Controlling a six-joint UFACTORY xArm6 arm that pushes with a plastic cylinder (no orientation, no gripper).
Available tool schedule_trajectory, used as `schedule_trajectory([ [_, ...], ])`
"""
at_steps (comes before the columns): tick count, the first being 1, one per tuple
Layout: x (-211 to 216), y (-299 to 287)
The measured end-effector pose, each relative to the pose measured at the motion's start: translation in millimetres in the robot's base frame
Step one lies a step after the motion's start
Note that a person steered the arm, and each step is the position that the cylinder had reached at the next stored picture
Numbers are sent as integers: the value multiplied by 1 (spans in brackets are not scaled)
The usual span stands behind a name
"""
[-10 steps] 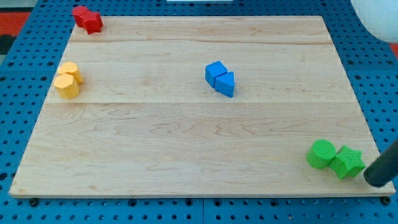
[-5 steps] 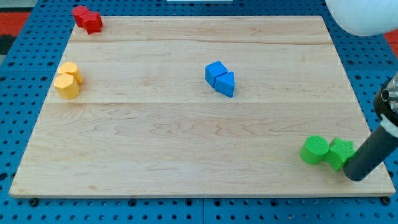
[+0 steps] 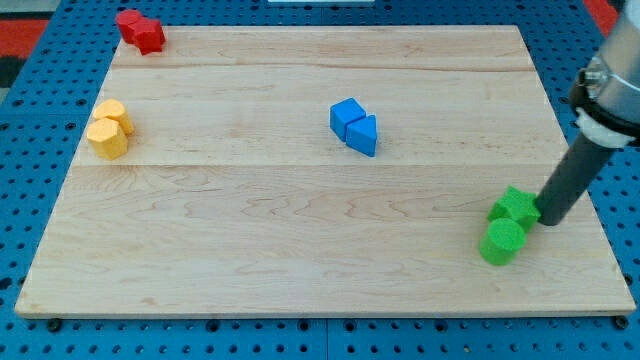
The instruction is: Move the green star to the center of the board
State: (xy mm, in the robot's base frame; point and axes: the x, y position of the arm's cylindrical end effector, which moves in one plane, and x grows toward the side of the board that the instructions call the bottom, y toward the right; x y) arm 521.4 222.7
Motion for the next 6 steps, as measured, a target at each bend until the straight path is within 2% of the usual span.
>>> schedule_trajectory([
  [2, 17, -36],
  [4, 2, -50],
  [6, 0, -100],
])
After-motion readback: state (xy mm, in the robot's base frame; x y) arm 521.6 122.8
